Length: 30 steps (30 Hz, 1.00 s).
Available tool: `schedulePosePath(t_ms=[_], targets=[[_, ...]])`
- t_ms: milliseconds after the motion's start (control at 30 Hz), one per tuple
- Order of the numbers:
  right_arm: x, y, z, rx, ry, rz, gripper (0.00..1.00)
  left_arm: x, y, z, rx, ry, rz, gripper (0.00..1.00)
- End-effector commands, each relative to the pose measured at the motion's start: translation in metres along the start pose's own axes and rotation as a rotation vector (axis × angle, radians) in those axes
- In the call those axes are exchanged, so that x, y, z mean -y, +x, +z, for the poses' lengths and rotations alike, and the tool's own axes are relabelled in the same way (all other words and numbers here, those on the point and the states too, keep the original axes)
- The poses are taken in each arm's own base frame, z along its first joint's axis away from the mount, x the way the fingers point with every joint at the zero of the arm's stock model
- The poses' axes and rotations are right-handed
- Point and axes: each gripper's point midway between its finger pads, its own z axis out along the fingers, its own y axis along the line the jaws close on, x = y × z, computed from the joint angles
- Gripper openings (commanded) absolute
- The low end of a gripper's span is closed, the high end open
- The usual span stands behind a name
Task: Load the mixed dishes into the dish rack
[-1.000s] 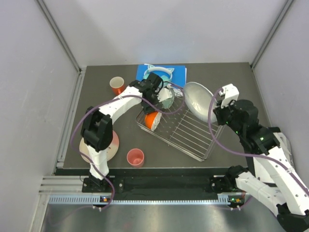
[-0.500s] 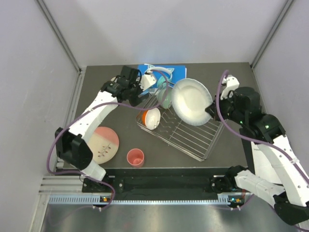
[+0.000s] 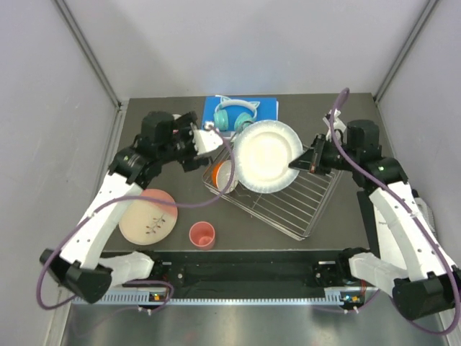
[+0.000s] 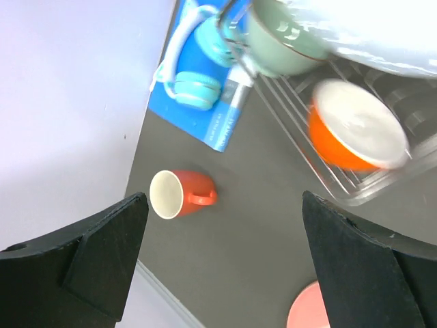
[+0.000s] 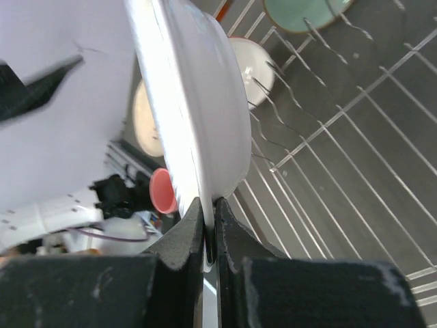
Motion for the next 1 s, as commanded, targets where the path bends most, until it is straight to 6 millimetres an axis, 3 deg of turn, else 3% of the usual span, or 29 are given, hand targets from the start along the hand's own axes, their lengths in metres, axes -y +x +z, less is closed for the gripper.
schedulePosePath(t_ms=[0,33,100,133,200,500,767,967], targets=[[-0.04,-0.025,0.007,0.036,-0.292,0.108,0.0,0.025,-0.019,-0.03,0.203,0.025,0.316,0.99],[-0.04,-0.023,0.008,0.019,-0.318,0.143,0.0,0.035,-0.009,-0.025,0.208,0.032,0.374,0.99],[-0.037,-0.026,0.015,0.027,-0.372,0.219,0.0,0.026,-0.017,-0.033,0.26,-0.06,0.454,0.99],[-0.038,-0.024,0.016,0.012,-0.401,0.24,0.0,0.034,-0.009,-0.026,0.253,-0.052,0.502,0.99],[-0.043,-0.028,0.017,0.025,-0.456,0.271,0.0,0.028,-0.018,-0.029,0.297,-0.105,0.572,0.99],[-0.055,-0.034,0.014,0.018,-0.558,0.312,0.0,0.064,-0.03,-0.018,0.515,-0.172,0.937,0.99],[-0.049,-0.026,0.017,0.014,-0.574,0.344,0.0,0.064,-0.062,-0.018,0.688,-0.335,1.084,0.99],[-0.052,-0.03,0.015,0.026,-0.592,0.345,0.0,0.08,-0.054,-0.014,0.703,-0.335,1.169,0.99]])
